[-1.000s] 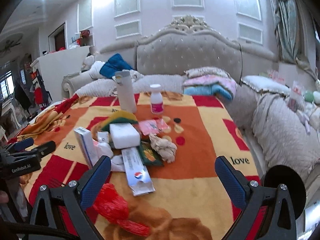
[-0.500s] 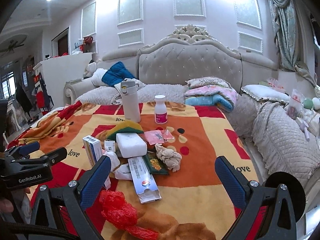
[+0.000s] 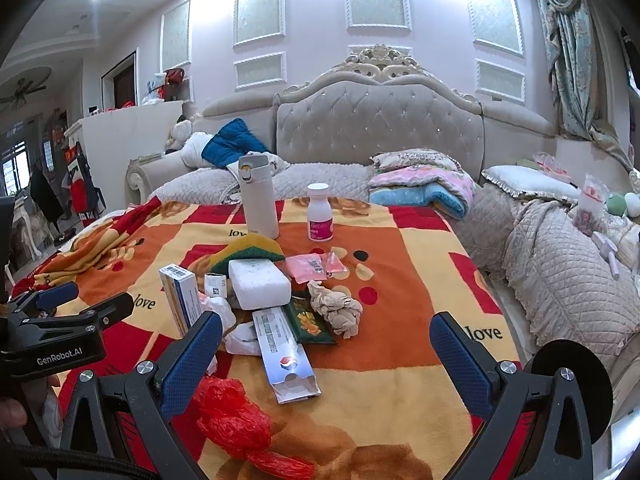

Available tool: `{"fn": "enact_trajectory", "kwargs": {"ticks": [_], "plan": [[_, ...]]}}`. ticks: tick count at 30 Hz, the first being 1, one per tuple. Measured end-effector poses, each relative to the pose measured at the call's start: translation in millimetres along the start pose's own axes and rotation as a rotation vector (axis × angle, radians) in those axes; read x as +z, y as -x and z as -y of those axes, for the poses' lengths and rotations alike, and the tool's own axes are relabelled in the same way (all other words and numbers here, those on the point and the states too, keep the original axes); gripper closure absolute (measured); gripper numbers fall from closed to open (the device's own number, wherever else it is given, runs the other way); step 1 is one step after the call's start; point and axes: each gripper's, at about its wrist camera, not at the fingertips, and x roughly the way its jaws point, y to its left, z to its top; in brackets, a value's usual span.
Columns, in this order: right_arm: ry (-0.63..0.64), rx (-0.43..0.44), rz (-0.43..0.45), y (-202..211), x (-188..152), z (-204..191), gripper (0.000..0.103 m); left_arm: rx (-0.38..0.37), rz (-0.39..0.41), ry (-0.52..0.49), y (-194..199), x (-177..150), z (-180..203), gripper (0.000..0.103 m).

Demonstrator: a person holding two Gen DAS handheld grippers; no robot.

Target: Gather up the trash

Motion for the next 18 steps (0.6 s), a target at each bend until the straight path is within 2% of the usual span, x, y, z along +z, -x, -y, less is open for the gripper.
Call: {"fn": "enact_trajectory", "kwargs": {"ticks": [18], "plan": [[0.022, -0.008, -0.044, -8.6, -3.9, -1.4, 0.000, -0.012, -0.019, 0.000, -8.9, -4.6, 0.5, 0.000]]}}
